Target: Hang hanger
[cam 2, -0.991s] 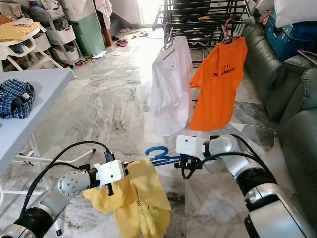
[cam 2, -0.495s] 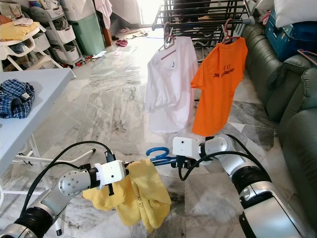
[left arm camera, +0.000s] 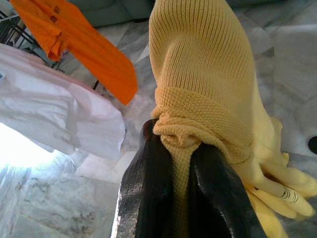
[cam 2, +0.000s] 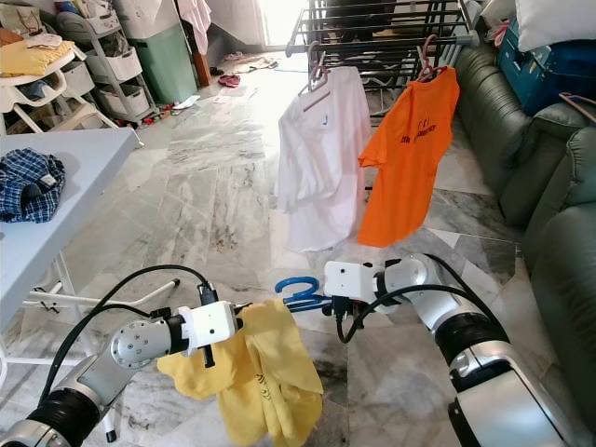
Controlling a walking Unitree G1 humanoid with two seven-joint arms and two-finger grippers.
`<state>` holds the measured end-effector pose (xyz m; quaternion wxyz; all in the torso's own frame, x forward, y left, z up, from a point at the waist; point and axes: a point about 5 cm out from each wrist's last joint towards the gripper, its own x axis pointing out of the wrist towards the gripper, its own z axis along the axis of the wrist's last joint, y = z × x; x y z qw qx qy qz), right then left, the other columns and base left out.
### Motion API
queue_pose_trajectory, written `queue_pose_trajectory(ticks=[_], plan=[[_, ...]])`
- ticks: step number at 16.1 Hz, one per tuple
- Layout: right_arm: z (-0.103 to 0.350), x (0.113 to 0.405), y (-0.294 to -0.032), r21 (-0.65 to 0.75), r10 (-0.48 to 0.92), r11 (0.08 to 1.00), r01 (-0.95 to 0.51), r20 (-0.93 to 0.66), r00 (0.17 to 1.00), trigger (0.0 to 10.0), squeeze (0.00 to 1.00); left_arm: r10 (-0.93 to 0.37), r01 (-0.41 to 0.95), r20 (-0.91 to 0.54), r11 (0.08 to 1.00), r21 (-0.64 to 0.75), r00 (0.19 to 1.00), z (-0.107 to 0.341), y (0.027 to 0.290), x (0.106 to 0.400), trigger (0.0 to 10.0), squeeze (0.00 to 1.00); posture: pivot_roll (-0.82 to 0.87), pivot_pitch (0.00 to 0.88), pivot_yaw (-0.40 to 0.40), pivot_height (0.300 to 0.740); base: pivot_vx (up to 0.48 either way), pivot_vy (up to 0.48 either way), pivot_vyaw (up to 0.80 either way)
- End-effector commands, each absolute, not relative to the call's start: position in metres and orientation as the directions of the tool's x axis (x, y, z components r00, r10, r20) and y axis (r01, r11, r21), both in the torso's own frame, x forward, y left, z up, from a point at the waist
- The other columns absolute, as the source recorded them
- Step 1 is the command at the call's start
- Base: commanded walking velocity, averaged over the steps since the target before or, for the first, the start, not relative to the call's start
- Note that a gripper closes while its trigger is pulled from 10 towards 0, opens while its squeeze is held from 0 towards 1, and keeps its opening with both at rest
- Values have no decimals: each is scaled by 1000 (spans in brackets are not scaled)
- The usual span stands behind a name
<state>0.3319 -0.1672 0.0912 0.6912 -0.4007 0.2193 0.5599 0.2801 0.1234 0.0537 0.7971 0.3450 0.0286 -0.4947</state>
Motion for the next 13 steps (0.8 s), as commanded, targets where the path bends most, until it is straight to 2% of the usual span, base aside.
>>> queue_pose_trajectory(ticks=[1,13], plan=[[93,334,-161,-319,599,19,-948,-755,267,0,0,-778,795,-371,256,551,507,61,123,283,10000,0,-147,16,104,740,0,0,0],[85,332,-156,-357,604,51,-933,-733,313,0,0,-787,804,-386,221,552,481,57,118,280,10000,0,-142,18,104,740,0,0,0]])
